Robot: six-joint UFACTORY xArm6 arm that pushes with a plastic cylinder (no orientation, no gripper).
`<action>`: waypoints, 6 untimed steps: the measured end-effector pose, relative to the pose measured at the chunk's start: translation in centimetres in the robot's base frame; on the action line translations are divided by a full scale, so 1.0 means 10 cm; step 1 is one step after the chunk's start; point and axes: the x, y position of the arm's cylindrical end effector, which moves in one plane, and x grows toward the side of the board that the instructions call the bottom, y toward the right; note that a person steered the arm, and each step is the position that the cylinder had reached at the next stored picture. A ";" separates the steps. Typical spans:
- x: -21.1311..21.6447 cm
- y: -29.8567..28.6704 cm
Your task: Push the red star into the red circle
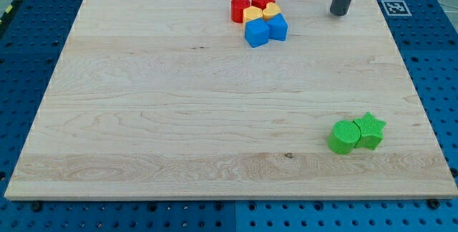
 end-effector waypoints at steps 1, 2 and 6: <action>-0.27 -0.09; -0.34 -0.46; -0.34 -1.25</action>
